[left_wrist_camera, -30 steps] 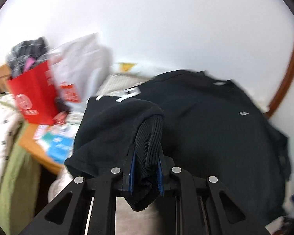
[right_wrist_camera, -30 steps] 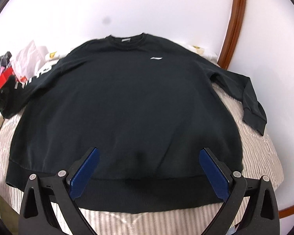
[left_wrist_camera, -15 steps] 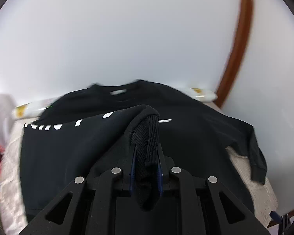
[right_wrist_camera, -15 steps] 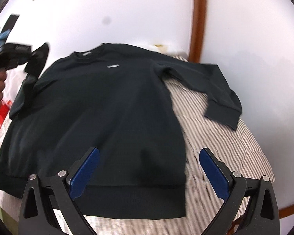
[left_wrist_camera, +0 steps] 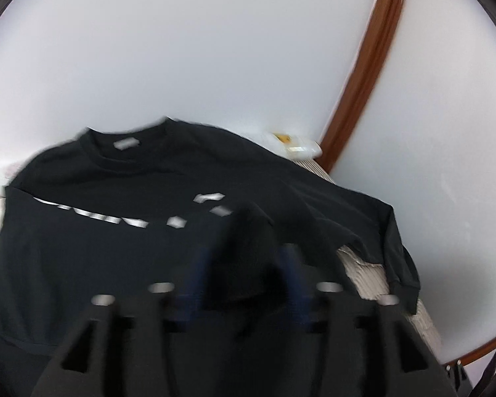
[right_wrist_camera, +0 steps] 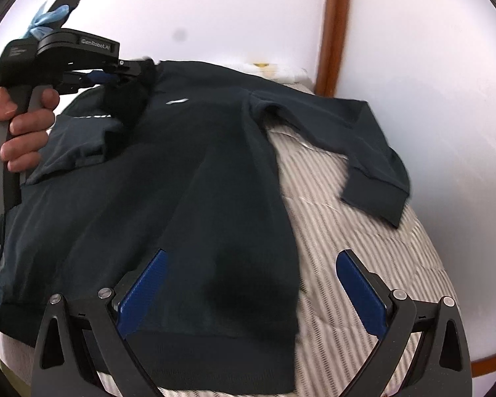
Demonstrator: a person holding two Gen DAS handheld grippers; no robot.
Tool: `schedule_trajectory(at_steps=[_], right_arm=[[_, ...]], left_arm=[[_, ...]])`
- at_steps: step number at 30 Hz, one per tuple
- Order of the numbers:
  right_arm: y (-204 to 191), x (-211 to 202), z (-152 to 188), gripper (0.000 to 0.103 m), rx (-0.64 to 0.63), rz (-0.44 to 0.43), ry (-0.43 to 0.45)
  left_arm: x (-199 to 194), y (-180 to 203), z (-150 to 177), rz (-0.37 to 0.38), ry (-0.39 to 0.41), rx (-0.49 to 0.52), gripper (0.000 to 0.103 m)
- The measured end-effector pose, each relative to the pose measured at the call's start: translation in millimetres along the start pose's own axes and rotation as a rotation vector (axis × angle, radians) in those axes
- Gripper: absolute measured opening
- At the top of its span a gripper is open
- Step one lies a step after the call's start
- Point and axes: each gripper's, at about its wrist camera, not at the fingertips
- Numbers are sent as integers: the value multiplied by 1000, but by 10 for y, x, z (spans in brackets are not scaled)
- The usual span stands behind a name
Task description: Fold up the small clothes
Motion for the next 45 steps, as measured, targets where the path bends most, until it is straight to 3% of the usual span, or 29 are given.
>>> schedule_trajectory(at_steps=[1, 7, 12, 15, 18, 22, 24, 26, 28, 29, 30, 31, 37, 41, 45], right_arm=[[-71, 7, -49, 101, -6, -19, 0], [-500, 104, -470, 101, -57, -86, 16], [-702, 465, -927, 93, -55, -69, -9], [-633, 796, -1154, 81, -14, -29, -62], [-497, 1117, -1336, 81, 50, -13, -109], [-282, 1568, -1514, 81, 154, -23, -186], [-234, 1660, -1588, 84, 198, -47, -169], [-307, 1668, -1661, 80, 171, -61, -154], [-425, 1708, -1735, 53, 118, -72, -144], [-494, 1698, -1763, 47, 85, -65, -128], [-556, 1688, -1792, 22, 44, -86, -122], [-587, 1668, -1819, 18, 19, -103, -119], [-341, 1431, -2114, 16, 11, -142, -47], [-183, 1588, -2194, 16, 11, -155, -127], [-183, 1735, -2102, 16, -17, -99, -141]], left_arm=[[-107, -112, 34, -19, 26, -6, 80], [-535, -990, 270, -165, 41, -66, 78], [-682, -1857, 617, -376, -6, -165, 78], [-702, -2302, 803, -398, -41, -225, 78], [-598, -2607, 913, -405, -64, -265, 78], [-379, -2734, 988, -388, -102, -300, 78], [-268, -2780, 1017, -382, -117, -308, 78], [-197, -2783, 1034, -384, -134, -300, 78], [-196, -2796, 1077, -392, -129, -284, 78], [-189, -2798, 1102, -393, -120, -282, 79], [-193, -2805, 1123, -394, -113, -284, 80], [-210, -2808, 1147, -391, -104, -288, 81], [-254, -2870, 1179, -381, -80, -304, 84], [-253, -2856, 1177, -386, -80, -297, 84], [-268, -2879, 1181, -381, -75, -311, 84]])
Point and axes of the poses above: each gripper's, at about its wrist camera, not at the fingertips, and x roughly the way its jaws point, y to its right, z to its underside, and after that the axes turned 8 degrees about -y, right-handed
